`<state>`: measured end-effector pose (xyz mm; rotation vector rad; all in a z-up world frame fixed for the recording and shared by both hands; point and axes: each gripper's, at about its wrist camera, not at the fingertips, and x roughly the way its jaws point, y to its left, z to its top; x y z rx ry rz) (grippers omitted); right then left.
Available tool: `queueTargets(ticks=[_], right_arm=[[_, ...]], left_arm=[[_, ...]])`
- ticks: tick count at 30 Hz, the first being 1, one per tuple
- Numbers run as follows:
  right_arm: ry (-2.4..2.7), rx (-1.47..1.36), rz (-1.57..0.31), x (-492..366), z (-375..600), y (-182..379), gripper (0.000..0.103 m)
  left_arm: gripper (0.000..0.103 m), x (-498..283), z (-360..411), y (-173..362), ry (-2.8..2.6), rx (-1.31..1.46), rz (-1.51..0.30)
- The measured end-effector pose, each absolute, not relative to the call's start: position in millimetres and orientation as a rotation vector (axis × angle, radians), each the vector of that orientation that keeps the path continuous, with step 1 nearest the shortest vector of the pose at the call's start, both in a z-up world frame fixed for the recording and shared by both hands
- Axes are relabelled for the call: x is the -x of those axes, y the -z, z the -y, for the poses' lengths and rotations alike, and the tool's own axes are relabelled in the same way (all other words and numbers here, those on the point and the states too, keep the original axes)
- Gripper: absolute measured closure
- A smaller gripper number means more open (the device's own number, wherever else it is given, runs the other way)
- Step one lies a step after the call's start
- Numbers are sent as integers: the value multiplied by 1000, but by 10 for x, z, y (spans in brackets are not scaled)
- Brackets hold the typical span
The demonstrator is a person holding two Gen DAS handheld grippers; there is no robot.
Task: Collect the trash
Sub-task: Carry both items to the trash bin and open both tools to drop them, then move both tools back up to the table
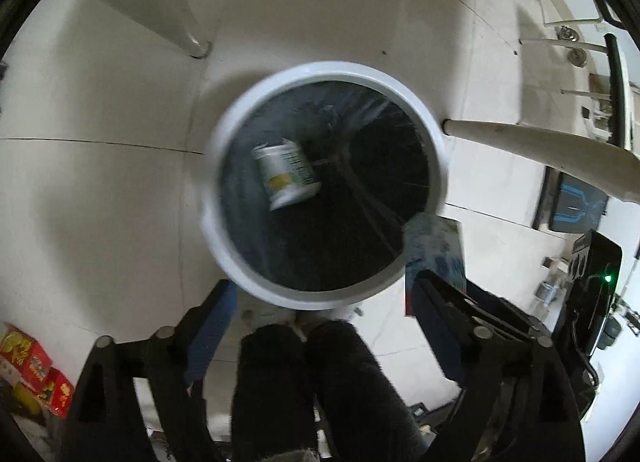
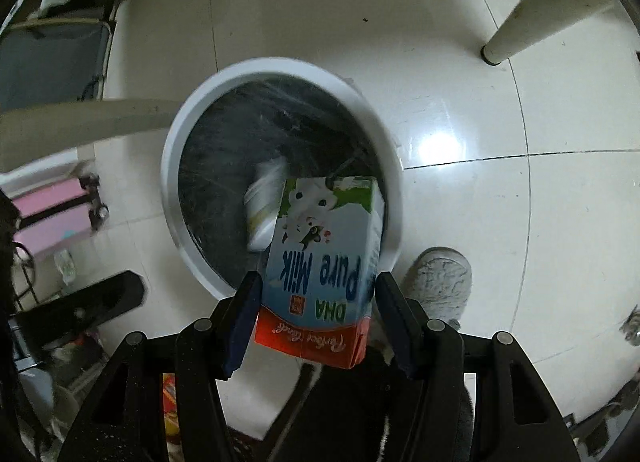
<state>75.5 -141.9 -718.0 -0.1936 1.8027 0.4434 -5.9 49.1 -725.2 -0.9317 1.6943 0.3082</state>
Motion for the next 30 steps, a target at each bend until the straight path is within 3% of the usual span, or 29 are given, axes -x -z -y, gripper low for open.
queueTargets(ticks=[3,17,30], right_arm=[[-439,225,-1800,-713,1398,7171,10],[-403,378,-1661,-479,1277,6295,4],[-426,391,-1555,-147,1321,4509,4]], left_arm=[[10,135,-573,7155,-369,873,-1685],[10,350,-416,6334,-515,608,-1649],[10,578,-162,4933,-509,569,-1587]])
